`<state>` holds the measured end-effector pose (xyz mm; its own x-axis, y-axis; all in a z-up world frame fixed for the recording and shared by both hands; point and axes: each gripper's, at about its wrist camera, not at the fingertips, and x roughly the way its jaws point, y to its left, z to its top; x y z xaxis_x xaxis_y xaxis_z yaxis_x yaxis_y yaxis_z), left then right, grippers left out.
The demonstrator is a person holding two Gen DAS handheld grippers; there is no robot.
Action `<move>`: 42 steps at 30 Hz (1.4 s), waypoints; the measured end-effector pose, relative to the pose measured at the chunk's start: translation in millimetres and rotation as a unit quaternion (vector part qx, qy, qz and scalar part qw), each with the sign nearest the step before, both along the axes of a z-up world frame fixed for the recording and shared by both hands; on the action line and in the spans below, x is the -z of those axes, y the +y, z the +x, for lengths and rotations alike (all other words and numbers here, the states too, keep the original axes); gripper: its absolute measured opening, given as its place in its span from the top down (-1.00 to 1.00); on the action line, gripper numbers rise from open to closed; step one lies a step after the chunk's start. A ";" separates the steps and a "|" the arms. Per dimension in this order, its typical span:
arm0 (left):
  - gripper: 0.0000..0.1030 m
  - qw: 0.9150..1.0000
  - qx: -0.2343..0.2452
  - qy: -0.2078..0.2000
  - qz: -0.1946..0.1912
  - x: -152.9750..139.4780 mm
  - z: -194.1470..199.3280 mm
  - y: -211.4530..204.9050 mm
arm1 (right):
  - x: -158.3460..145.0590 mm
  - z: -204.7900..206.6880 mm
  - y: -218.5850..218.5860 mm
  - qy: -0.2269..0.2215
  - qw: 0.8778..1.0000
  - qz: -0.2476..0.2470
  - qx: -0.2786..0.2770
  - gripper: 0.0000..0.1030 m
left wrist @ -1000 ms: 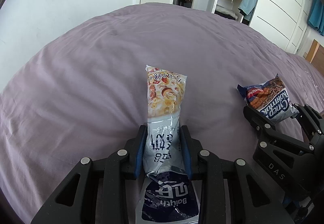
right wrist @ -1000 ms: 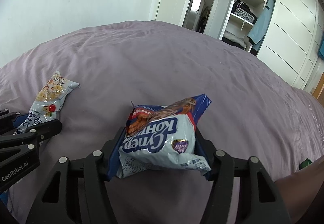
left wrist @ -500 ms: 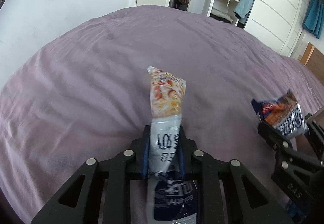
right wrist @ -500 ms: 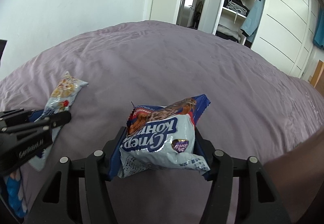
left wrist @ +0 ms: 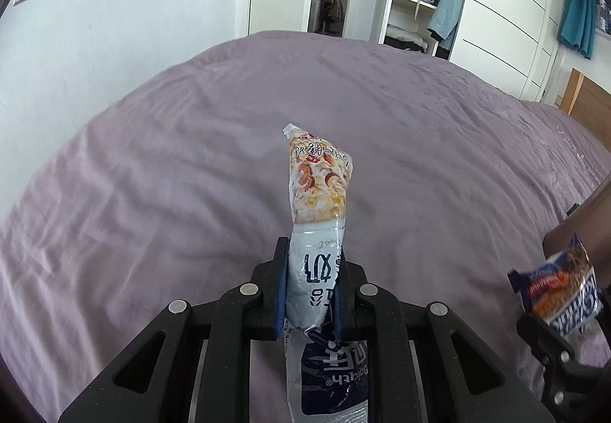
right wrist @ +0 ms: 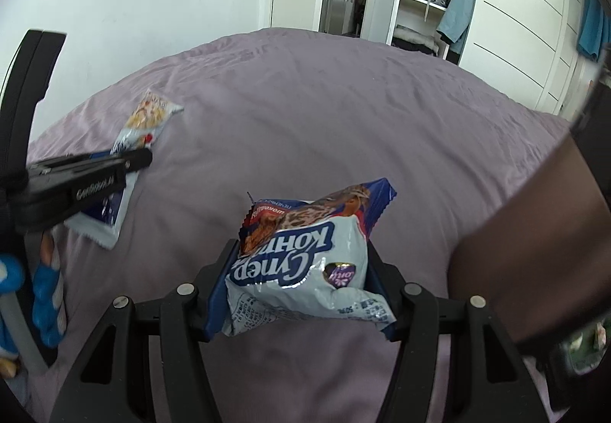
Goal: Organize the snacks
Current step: 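Lift the white-blue bar and blue packet and carry both over the green tray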
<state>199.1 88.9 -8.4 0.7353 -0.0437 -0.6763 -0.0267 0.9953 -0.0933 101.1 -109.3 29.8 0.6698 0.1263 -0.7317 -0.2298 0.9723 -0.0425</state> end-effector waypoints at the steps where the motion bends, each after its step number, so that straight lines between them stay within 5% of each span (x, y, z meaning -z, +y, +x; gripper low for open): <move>1: 0.71 1.000 0.001 -0.002 0.003 -2.6 -2.0 -1.6 | -2.2 -5.0 -2.8 0.002 1.000 0.003 0.002 -0.11; 17: 0.71 0.999 0.027 -0.020 0.035 -39.5 -63.5 -43.5 | -29.3 -80.4 -36.3 0.028 0.999 0.009 0.022 -0.11; 32: 0.71 0.998 0.021 0.040 0.046 -53.0 -161.2 -70.1 | -66.4 -157.6 -58.5 0.013 0.999 0.036 0.011 -0.11; 42: 0.71 0.992 0.076 0.017 0.095 -88.5 -216.8 -134.8 | -83.3 -216.7 -103.9 -0.007 0.998 0.063 0.030 -0.11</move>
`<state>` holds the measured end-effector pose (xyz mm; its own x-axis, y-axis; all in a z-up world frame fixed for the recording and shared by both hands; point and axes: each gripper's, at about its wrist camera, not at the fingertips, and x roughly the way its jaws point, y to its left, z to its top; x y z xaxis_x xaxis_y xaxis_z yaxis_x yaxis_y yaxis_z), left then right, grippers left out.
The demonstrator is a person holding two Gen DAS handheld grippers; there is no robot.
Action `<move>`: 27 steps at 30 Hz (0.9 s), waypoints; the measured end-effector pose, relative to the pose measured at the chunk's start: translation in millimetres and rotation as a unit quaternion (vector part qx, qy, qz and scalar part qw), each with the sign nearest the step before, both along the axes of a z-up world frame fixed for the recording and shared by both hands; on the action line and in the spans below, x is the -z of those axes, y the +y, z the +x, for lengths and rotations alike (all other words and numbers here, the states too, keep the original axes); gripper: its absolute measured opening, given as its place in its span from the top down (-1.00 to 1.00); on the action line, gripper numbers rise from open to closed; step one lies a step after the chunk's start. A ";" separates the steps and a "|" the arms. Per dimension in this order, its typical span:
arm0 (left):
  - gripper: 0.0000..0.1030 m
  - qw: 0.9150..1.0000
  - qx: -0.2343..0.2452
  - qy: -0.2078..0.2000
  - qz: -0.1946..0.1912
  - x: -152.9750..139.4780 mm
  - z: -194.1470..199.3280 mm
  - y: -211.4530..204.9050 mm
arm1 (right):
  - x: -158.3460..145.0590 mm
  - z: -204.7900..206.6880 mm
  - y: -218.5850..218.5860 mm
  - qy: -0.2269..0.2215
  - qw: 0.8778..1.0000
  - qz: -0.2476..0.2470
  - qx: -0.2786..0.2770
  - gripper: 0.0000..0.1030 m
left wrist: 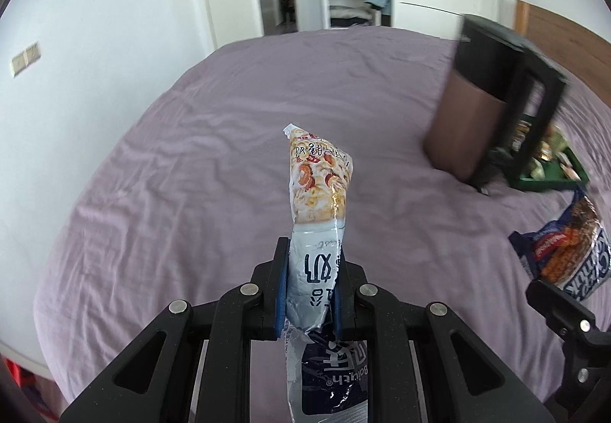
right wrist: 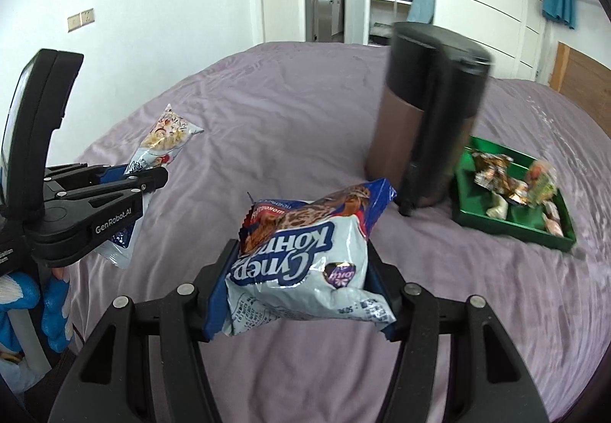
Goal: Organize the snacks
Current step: 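Lift the white-blue bar and blue packet and carry both over the green tray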
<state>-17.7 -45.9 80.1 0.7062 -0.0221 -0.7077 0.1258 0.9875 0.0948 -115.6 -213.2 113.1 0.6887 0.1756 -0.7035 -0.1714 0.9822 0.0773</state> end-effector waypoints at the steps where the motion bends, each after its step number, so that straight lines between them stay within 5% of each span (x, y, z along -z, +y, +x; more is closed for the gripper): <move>1: 0.71 1.000 0.009 -0.003 0.003 -3.7 -4.0 -8.1 | -1.8 -4.2 -7.7 -0.002 1.000 0.002 0.007 -0.11; 9: 0.71 0.996 0.085 -0.004 0.004 -24.3 -32.9 -87.8 | -8.6 -37.8 -94.2 -0.020 0.996 0.021 0.084 -0.11; 18: 0.71 0.983 0.185 0.007 -0.001 -40.5 -54.7 -190.3 | -10.4 -59.5 -198.3 -0.039 0.985 0.019 0.167 -0.11; 27: 0.71 0.969 0.245 0.003 -0.009 -47.8 -22.3 -294.0 | -5.7 -34.2 -291.5 -0.055 0.974 0.011 0.222 -0.11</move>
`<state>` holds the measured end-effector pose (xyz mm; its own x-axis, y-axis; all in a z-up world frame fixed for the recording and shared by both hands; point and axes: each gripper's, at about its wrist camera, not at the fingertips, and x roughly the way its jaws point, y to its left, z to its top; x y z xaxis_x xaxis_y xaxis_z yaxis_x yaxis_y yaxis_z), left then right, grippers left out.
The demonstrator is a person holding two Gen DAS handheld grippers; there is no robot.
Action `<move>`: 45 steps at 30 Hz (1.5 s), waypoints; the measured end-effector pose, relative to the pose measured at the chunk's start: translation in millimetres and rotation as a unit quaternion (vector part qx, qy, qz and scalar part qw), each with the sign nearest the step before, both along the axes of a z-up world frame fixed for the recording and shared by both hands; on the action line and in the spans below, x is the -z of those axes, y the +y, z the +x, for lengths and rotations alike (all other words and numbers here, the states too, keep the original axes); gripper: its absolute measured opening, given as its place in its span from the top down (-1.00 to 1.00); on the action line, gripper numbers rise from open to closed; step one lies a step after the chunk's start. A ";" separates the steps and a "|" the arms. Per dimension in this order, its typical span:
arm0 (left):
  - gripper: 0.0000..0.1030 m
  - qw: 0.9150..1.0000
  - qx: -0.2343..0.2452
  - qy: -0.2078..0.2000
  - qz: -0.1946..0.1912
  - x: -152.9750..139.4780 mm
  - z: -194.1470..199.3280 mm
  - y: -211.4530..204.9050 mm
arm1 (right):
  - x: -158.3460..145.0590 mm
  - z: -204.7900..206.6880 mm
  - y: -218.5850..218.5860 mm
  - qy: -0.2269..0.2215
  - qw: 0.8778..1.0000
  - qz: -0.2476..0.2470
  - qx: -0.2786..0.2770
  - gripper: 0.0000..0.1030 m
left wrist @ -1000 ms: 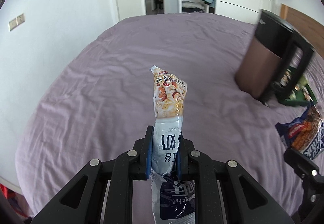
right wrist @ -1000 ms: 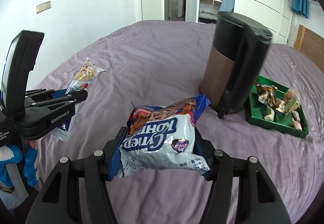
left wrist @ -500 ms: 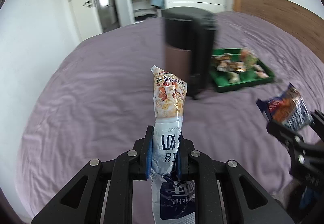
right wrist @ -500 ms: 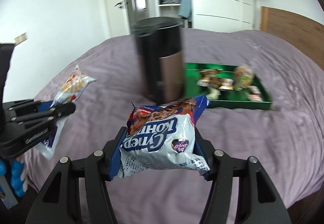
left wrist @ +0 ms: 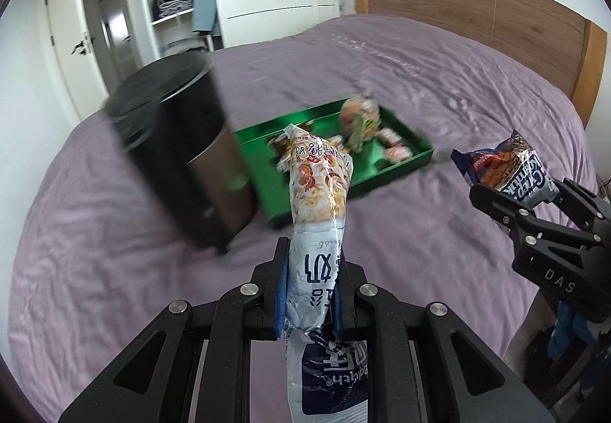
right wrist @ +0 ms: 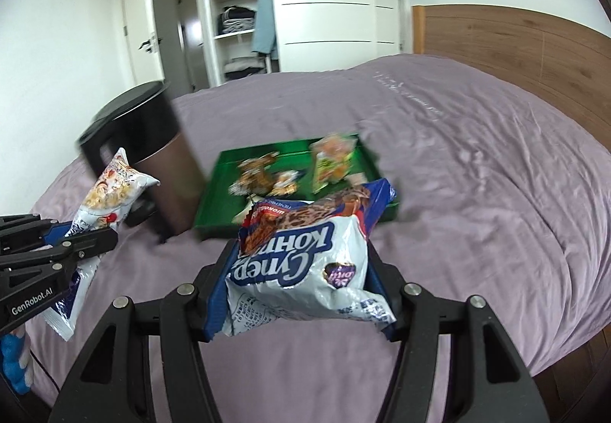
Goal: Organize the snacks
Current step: 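Lift the white-blue bar and blue packet and carry both over the green tray, then open the left gripper over the tray while the right gripper releases the blue packet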
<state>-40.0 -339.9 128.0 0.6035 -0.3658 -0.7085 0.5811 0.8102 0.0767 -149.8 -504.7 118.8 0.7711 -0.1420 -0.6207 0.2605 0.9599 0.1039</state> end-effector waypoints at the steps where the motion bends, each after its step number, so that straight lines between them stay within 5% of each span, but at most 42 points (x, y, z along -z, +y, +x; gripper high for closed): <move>1: 0.71 1.000 0.000 0.003 -0.003 0.9 7.0 -7.7 | 2.6 9.5 -8.6 0.000 1.000 -0.002 0.002 -0.11; 11: 0.71 0.997 -0.030 0.071 -0.020 43.8 107.4 -76.5 | 45.3 117.6 -60.8 0.033 0.999 -0.014 -0.002 -0.11; 19: 0.71 0.994 -0.066 0.088 0.009 100.2 160.6 -110.0 | 101.2 187.9 -62.8 0.078 0.996 -0.014 -0.039 -0.11; 24: 0.71 0.996 -0.065 0.060 0.024 107.0 175.5 -124.4 | 117.6 221.7 -60.9 0.086 0.995 -0.014 -0.055 -0.12; 27: 0.71 0.993 -0.081 0.079 0.021 111.3 198.8 -126.2 | 120.6 239.1 -63.7 0.088 0.994 -0.007 -0.062 -0.12; 45: 0.67 0.993 -0.082 0.074 0.040 125.6 199.7 -135.7 | 132.5 241.2 -76.2 0.108 0.993 -0.004 -0.053 -0.24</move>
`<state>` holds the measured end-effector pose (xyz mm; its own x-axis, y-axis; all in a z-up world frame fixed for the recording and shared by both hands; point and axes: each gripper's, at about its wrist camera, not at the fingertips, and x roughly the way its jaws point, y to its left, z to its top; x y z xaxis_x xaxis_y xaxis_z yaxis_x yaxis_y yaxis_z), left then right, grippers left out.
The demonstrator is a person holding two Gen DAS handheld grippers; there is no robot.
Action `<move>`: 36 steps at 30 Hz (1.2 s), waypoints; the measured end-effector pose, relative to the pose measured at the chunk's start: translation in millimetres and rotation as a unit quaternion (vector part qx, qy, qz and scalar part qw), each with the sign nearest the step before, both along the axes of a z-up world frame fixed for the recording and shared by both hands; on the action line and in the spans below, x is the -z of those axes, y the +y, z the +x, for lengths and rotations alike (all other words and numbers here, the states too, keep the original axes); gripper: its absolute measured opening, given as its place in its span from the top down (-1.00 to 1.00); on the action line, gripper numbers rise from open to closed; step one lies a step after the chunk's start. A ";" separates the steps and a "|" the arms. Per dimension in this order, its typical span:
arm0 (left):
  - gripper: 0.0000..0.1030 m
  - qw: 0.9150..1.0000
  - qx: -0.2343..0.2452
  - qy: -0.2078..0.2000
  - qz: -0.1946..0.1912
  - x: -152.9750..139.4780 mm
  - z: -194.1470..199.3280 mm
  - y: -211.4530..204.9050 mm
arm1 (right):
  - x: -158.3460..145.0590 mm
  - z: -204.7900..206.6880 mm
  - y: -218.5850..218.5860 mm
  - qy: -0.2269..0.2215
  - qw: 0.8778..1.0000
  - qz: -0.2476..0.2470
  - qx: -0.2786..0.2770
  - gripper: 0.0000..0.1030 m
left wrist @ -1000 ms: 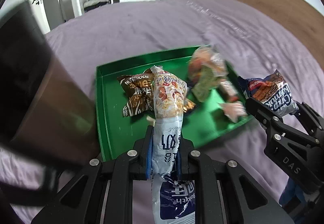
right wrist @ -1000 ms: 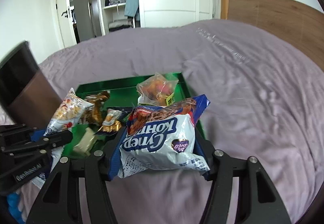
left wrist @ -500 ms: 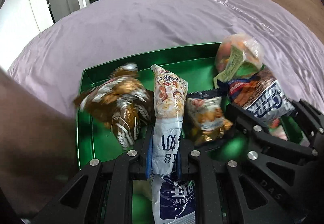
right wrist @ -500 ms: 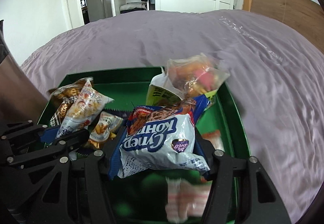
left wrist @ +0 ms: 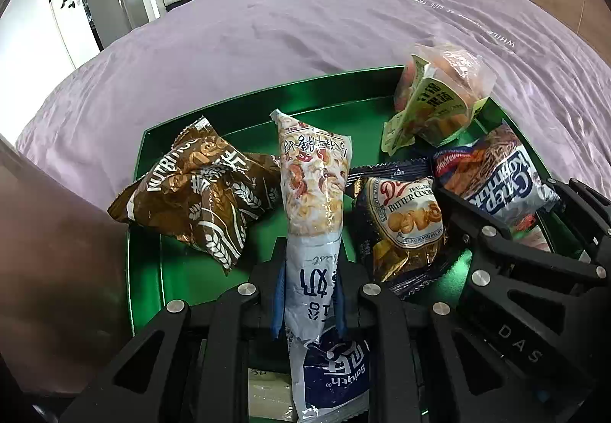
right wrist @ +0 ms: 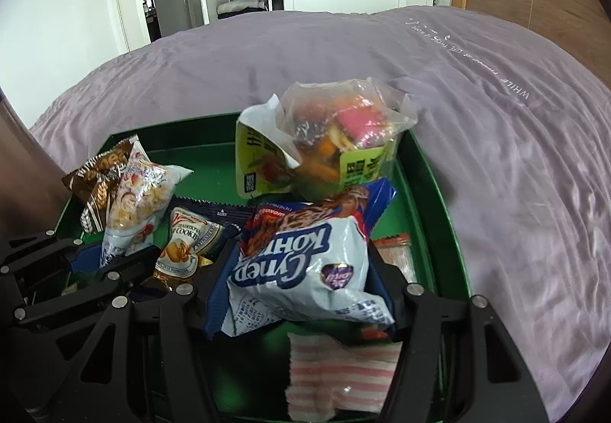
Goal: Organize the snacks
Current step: 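Open the left gripper over the tray while the right gripper releases the blue packet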
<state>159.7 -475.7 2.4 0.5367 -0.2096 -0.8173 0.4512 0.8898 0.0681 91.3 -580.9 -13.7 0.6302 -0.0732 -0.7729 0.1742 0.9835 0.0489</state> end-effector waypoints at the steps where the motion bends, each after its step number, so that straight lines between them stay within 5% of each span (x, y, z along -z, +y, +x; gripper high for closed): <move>1: 0.66 1.000 -0.001 -0.001 0.001 0.1 -0.4 -0.5 | 0.4 -1.1 -0.1 0.002 1.000 -0.002 0.000 -0.24; 7: 0.41 1.000 -0.010 -0.012 0.009 1.0 -5.9 -2.1 | 0.3 -3.8 -1.4 0.010 1.000 -0.008 -0.005 -0.25; 16: 0.38 1.000 -0.016 -0.018 0.007 1.9 -6.6 -2.8 | 1.6 -6.4 -0.1 0.013 1.000 -0.018 -0.019 -0.29; 36: -0.29 0.998 -0.027 -0.059 0.003 -26.2 -24.6 5.2 | -37.2 -36.9 -3.7 -0.005 0.998 -0.051 -0.037 -0.88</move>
